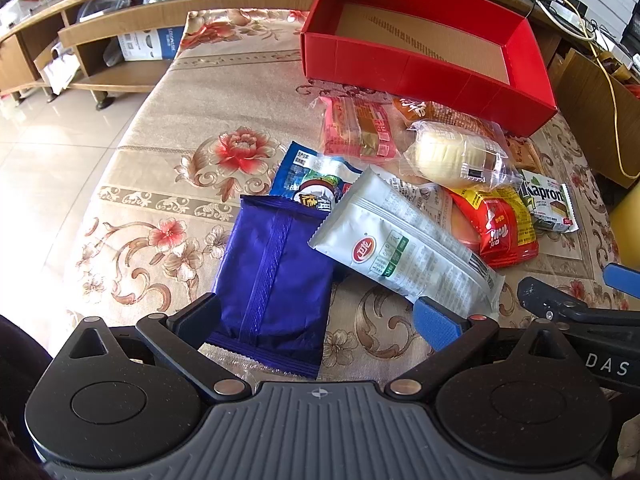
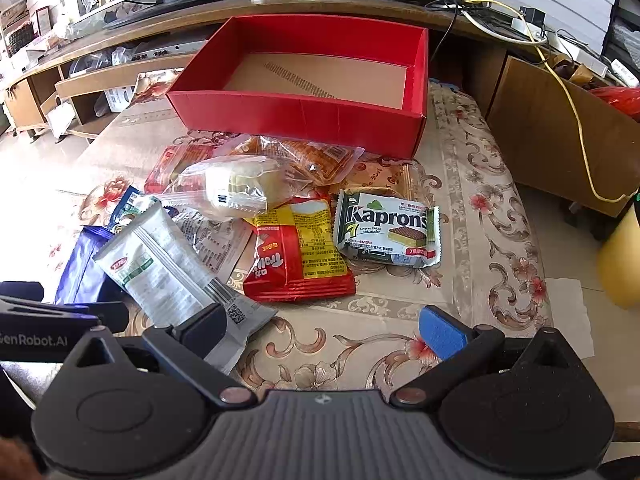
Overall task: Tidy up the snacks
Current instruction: 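Move both tools toward the snack pile, fingers open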
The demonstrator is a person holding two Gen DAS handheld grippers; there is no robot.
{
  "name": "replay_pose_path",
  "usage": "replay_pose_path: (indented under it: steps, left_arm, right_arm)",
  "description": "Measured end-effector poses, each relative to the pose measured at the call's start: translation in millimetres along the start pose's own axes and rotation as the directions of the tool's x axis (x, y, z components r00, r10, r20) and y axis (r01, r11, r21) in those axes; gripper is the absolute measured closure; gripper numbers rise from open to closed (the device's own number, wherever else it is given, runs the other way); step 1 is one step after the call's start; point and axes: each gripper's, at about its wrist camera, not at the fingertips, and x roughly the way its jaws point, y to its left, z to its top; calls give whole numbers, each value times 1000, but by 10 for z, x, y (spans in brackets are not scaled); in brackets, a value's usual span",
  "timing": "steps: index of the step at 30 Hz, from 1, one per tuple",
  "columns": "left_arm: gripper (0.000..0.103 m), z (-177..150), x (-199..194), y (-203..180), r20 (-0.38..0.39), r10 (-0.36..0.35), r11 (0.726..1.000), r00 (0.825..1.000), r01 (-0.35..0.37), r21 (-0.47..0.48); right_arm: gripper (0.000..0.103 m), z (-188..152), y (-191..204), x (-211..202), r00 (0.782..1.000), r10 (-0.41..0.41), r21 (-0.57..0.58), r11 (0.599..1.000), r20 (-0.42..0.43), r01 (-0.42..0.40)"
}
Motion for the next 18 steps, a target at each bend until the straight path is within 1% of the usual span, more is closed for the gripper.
replay_pose_path:
  steps: [18]
  left_arm:
    - [0,-16,11,4,-6,6,1000,1000,-6,-1]
  right_arm:
    - [4,-13,12,32,1000,5,-8,1000,-16,-5]
